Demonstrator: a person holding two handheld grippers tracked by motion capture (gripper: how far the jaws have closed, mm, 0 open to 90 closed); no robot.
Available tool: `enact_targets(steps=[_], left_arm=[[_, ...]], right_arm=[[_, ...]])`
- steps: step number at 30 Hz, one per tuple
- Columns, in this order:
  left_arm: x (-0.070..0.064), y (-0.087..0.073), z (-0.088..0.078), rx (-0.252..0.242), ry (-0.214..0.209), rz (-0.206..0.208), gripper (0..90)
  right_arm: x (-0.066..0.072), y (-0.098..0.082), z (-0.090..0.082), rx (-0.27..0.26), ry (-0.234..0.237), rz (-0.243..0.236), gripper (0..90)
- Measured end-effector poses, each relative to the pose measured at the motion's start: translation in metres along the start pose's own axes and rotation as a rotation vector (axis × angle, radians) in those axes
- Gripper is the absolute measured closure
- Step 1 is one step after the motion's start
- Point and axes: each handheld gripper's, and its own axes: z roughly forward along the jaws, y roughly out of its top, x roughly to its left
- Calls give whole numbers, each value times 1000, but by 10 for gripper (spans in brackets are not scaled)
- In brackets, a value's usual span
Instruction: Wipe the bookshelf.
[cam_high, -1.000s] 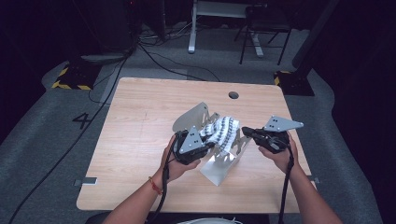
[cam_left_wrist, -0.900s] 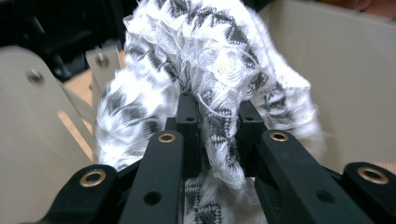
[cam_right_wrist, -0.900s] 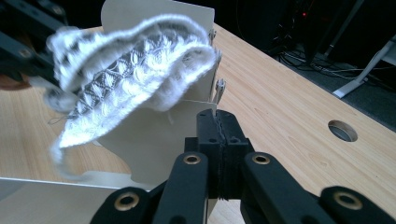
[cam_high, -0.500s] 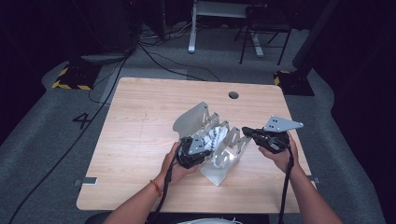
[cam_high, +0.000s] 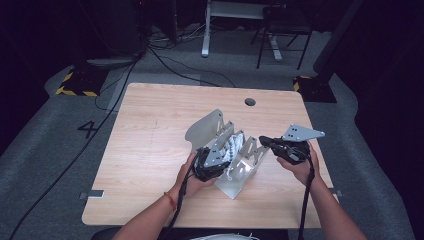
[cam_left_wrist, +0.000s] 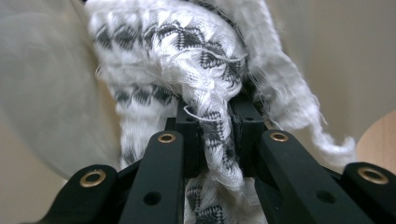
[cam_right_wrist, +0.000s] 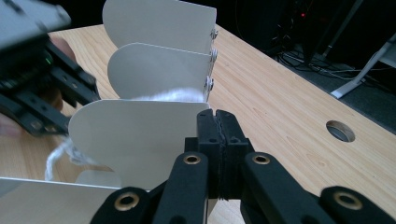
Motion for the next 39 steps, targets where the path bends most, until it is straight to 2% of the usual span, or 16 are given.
enact_targets(steps=[6, 8, 10, 13, 15, 17, 19, 20, 23, 28, 30, 33, 39], left_arm=[[-1, 21, -21, -129, 19, 36, 771], [-1, 24, -27, -151, 14, 41, 772], [-1, 25, -26, -143, 22, 29, 771], [0, 19, -19, -114, 15, 18, 771], [1, 13, -14, -98, 0, -5, 772], [1, 7, -7, -61, -10, -20, 772], [-2, 0, 1, -17, -26, -18, 772], [-4, -5, 8, 27, -30, -13, 771], [-4, -14, 19, 70, -43, -35, 772], [-3, -23, 29, 145, -52, -18, 772], [-3, -24, 30, 155, -49, -7, 771], [-4, -18, 24, 134, -32, 18, 772], [-5, 5, -2, 9, -7, 46, 772]], right_arm=[[0, 0, 0, -2, 0, 4, 899], [0, 0, 0, -3, 0, 6, 898], [0, 0, 0, 0, -1, 4, 898], [0, 0, 0, -1, -1, 4, 898], [0, 0, 0, -2, 0, 4, 898], [0, 0, 0, -2, 0, 3, 898], [0, 0, 0, -2, 1, 2, 898], [0, 0, 0, -2, 1, 2, 898], [0, 0, 0, -3, 1, 2, 898], [-1, -1, 0, -4, 3, 5, 898], [-1, -1, 0, -5, 6, 7, 898], [-1, -1, 0, -4, 5, 6, 898], [-1, -1, 0, -4, 4, 7, 898]])
